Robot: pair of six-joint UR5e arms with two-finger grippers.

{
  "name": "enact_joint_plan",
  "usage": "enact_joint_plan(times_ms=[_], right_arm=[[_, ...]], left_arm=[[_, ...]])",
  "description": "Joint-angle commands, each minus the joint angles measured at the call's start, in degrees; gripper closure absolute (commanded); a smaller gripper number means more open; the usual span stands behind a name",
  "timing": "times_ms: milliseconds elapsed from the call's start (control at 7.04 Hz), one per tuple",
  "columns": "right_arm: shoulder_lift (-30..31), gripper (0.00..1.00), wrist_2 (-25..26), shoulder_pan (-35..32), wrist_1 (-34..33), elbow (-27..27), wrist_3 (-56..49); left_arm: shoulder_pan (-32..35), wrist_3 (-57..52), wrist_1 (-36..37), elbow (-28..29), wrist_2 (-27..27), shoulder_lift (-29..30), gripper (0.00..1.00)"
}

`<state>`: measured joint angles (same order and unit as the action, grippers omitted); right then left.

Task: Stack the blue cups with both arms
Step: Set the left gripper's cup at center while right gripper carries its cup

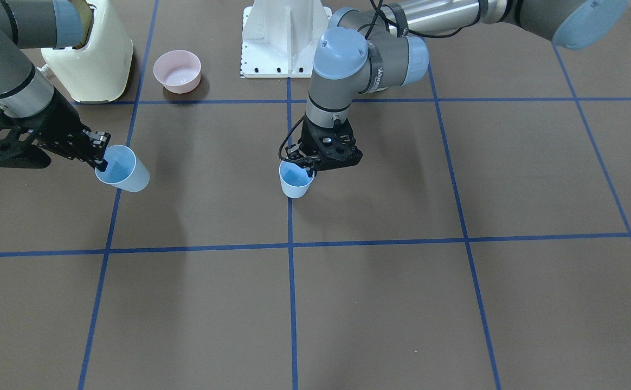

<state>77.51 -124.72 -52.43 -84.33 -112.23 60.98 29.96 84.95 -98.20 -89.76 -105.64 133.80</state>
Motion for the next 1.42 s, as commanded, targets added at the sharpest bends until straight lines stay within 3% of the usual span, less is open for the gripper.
enact_joint_plan(times_ms=[0,994,1136,1278], right_arm=[[-0.1,1.0,0.1,-0.1,-0.1,0.3,-0.2],[-0.3,1.0,0.1,-0.5,-0.1,1.0,-0.6],[-0.2,1.0,0.1,-0.7,-0.1,1.0,-0.7],[-0.3,1.0,0.1,-0.7,-0.1,1.0,-0.7]], left_arm=[[-0.5,-0.1,-0.1,0.0,0.2,0.1,1.0],[-1.3,-0.3,-0.3,0.0,0.2,-0.2,1.0],[-1.3,-0.4,-0.5,0.1,0.1,-0.3,0.84],[-1.4,-0.4,-0.6,0.1,0.1,-0.5,0.58]])
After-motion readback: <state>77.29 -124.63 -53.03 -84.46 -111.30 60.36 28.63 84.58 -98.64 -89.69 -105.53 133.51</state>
